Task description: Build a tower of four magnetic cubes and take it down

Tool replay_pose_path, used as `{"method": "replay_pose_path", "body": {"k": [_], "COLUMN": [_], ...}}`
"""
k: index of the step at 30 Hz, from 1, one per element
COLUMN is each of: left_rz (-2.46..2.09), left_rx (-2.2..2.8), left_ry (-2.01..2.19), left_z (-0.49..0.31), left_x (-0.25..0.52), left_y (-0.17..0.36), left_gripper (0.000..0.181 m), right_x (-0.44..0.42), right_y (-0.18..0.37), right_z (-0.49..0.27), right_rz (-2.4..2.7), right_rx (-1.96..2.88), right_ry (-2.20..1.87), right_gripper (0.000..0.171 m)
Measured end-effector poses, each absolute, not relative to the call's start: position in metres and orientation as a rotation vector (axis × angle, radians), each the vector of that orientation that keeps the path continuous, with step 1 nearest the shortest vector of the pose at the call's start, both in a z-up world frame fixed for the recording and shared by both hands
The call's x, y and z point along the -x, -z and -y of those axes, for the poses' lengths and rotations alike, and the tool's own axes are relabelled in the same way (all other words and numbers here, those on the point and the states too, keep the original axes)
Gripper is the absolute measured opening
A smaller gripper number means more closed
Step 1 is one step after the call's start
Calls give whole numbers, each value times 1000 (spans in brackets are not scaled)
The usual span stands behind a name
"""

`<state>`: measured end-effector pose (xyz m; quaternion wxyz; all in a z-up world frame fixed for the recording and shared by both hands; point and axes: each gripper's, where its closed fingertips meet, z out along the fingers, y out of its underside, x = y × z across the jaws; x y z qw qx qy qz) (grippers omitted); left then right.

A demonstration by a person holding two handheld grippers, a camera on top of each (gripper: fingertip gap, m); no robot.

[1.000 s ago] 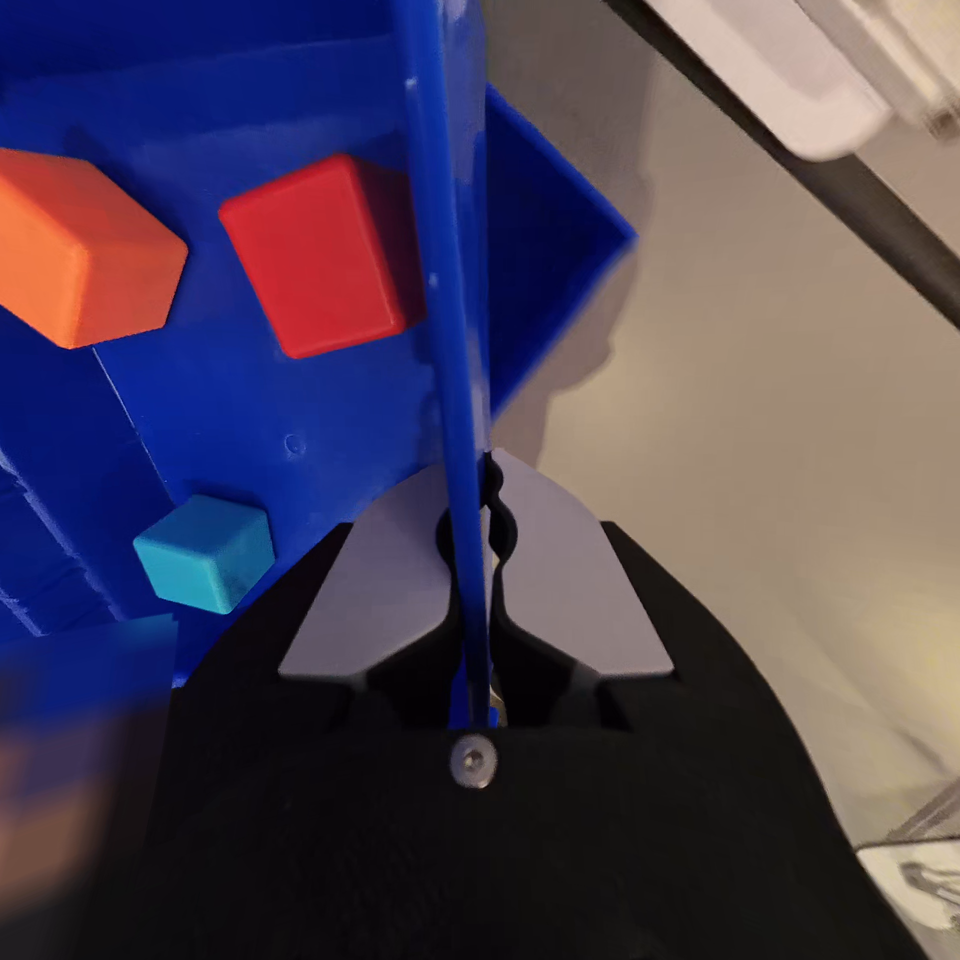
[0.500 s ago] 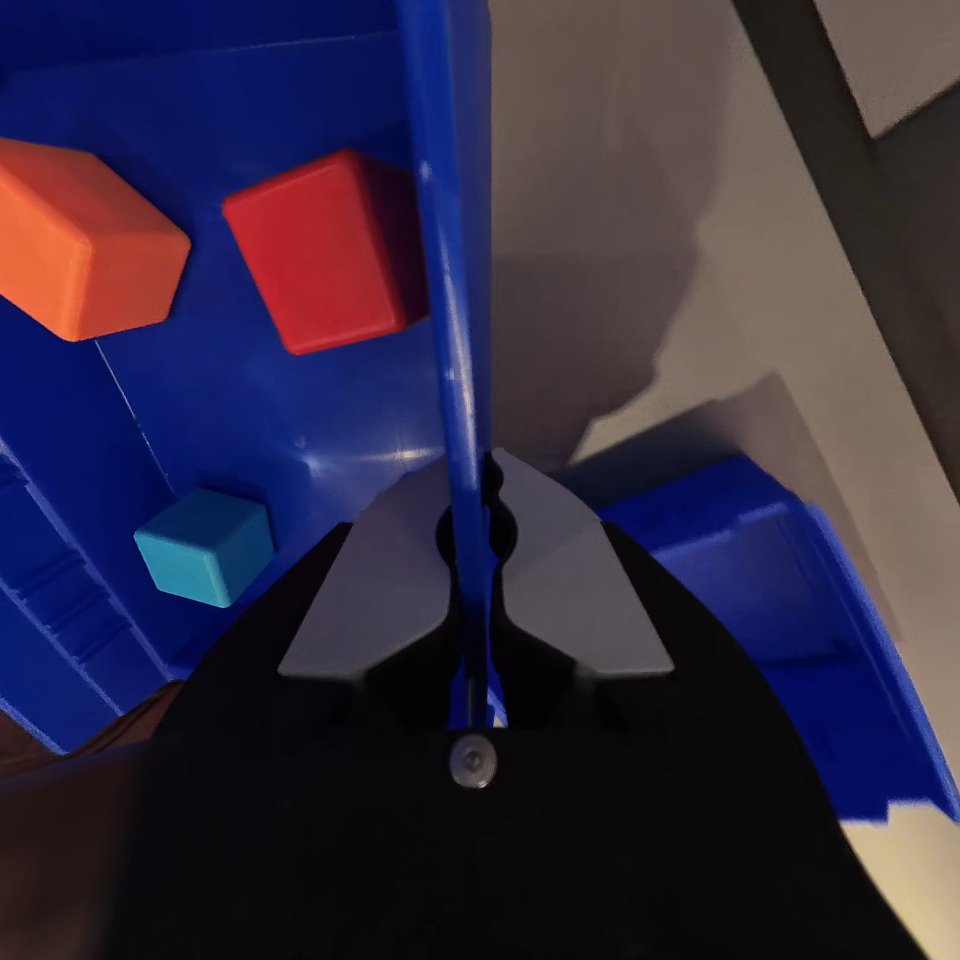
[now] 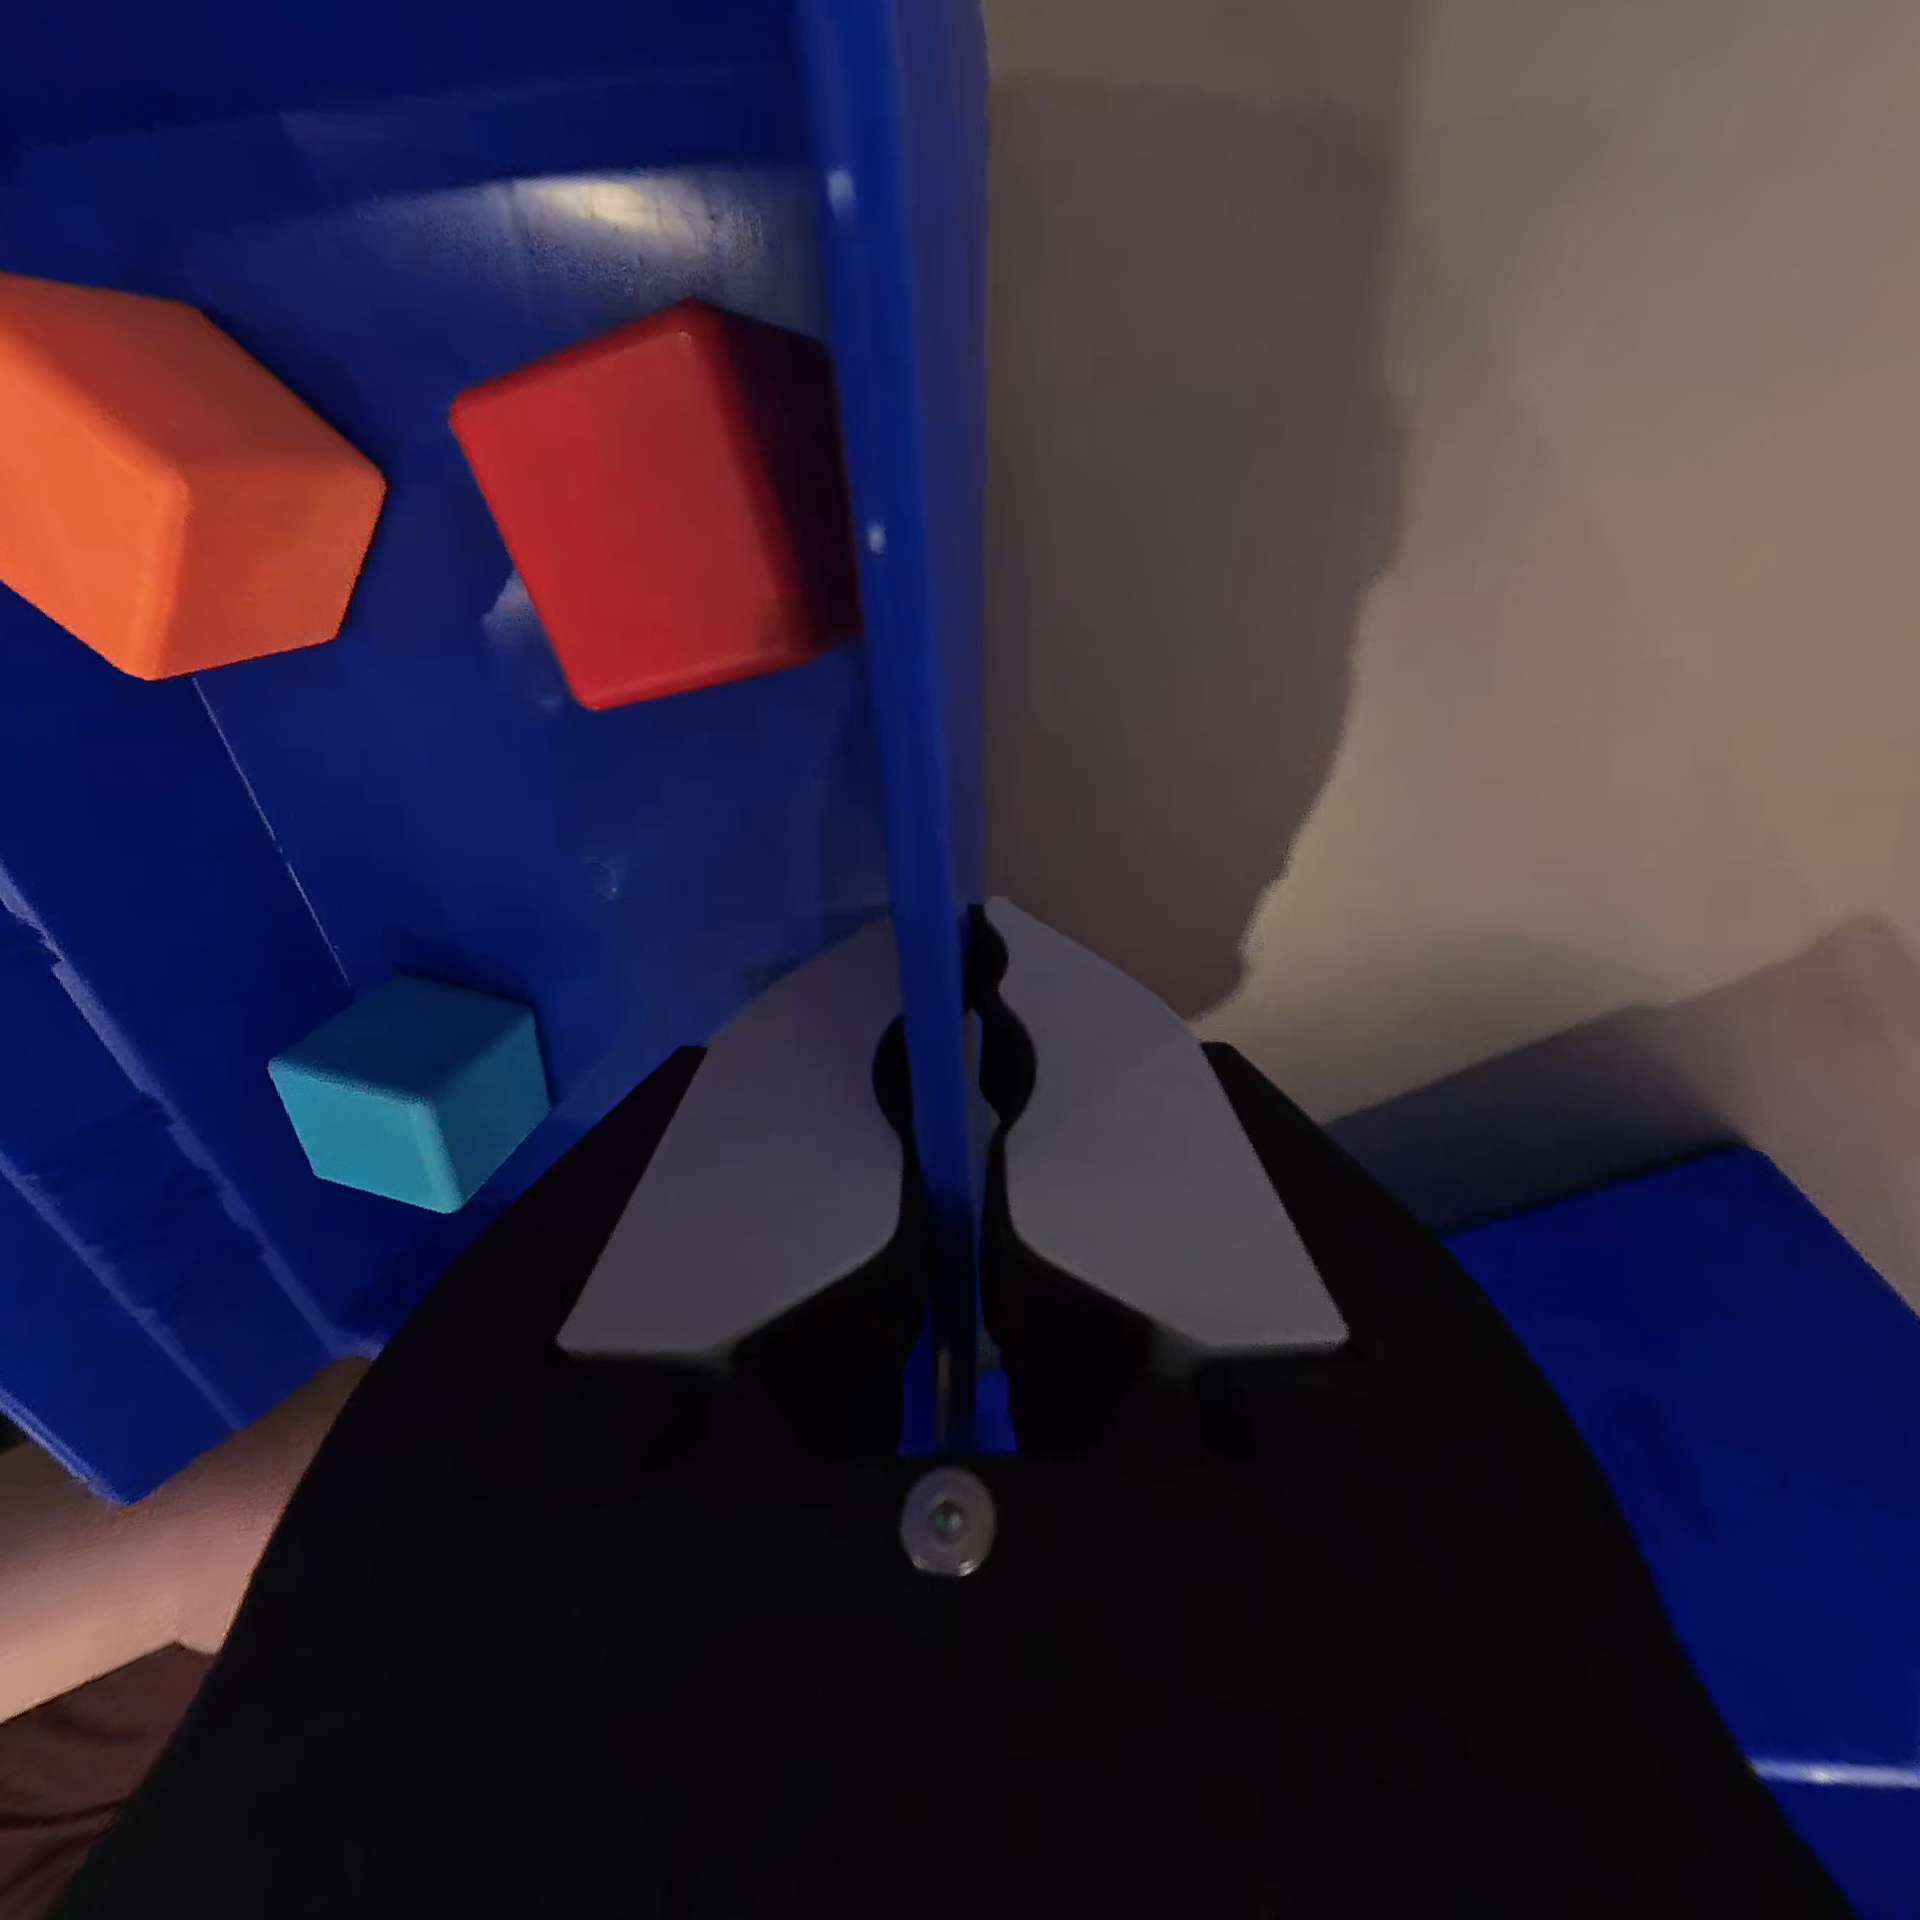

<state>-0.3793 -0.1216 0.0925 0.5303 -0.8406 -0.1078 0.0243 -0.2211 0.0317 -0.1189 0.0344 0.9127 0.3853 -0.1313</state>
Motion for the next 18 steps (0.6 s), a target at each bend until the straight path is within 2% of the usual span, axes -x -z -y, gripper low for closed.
{"method": "replay_pose_path", "body": {"k": [3, 5, 7, 10, 12, 14, 16, 18], "left_rz": [244, 248, 244, 263, 285, 297, 308, 305], "left_rx": [1997, 1993, 2003, 2009, 2011, 2015, 2022, 2029], "left_ry": [-73, -56, -33, -10, 6, 24, 41, 51], "left_z": [118, 117, 117, 118, 121, 123, 124, 122], "left_x": [379, 378, 376, 379, 382, 383, 383, 380], "left_y": [-94, -95, -92, -89, -87, -85, -83, -83], "left_gripper": [52, 52, 55, 56, 56, 56, 55, 55], "right_x": [217, 222, 226, 205, 154, 73, -14, -74], "right_y": [128, 119, 94, 23, -20, -35, -24, 0], "right_z": [-33, -35, -43, -54, -61, -70, -74, -68], "right_rz": [-1144, -1160, -1241, -1530, -1631, -1498, -1158, -868], "right_rx": [-2827, -2847, -2941, -3168, -3396, -3596, -3661, -3642], "right_ry": [411, 493, 605, 713, 593, 237, -68, -92], "right_gripper": [18, 19, 24, 26, 30, 46, 58, 57]}}
